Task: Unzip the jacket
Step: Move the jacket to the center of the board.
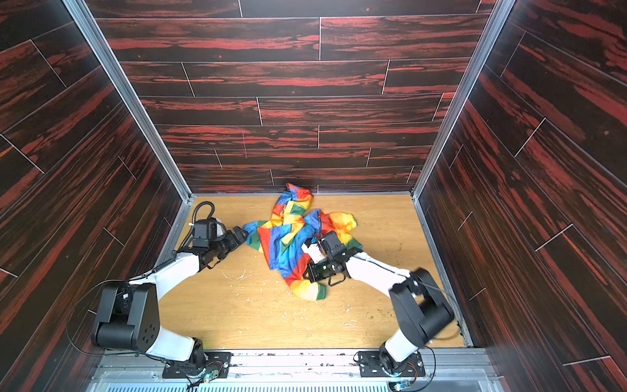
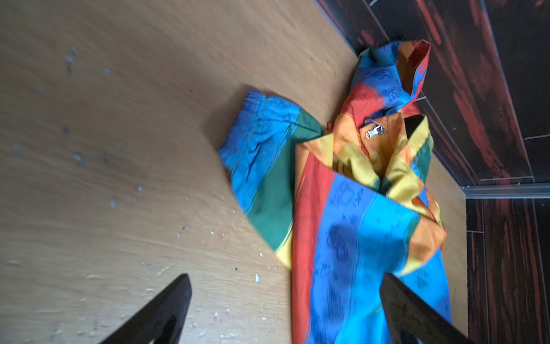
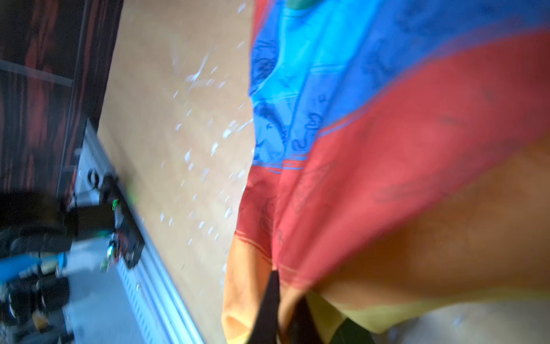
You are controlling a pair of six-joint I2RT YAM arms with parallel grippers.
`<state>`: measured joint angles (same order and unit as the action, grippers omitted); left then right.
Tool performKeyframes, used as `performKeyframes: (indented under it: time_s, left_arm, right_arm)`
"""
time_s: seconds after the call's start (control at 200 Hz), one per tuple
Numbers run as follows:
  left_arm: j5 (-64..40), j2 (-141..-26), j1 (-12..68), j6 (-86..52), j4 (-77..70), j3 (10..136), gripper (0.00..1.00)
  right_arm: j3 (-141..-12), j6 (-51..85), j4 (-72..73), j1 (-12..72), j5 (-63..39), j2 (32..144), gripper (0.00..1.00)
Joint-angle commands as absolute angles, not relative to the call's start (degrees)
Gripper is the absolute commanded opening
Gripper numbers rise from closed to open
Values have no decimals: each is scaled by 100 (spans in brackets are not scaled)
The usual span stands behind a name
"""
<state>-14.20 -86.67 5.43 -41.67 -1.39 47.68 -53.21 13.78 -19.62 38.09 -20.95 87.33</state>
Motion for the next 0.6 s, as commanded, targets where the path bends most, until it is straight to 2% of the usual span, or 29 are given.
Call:
performKeyframes:
  time_s: [0.0, 0.06, 0.135, 0.245, 0.401, 0.596]
  left_arm:
    - [-1275, -8652, 656, -4361, -158, 4559, 99]
    - [-1134, -8644, 677, -4455, -106, 4490, 99]
    - [-952, -8613, 677, -4506, -6, 4441, 98]
    - [-598, -8321, 677, -4560, 116, 4327, 96]
    - [589, -6919, 677, -4512, 626, 3982, 96]
    - [2313, -4843, 671, -4286, 1694, 3731, 100]
  right_arm:
    - [-5276, 1313, -3026, 3899, -1201, 7901, 53]
    - [-5477, 1395, -3515, 3902, -493, 7575, 63]
    - [-5975, 1377, -4038, 3902, 295, 7455, 67]
    - [-6681, 1108, -3989, 3940, 457, 7663, 73]
    - [-7754, 877, -3592, 4306, 208, 8789, 74]
    - [-9497, 959, -3670, 5054, 310, 10884, 75]
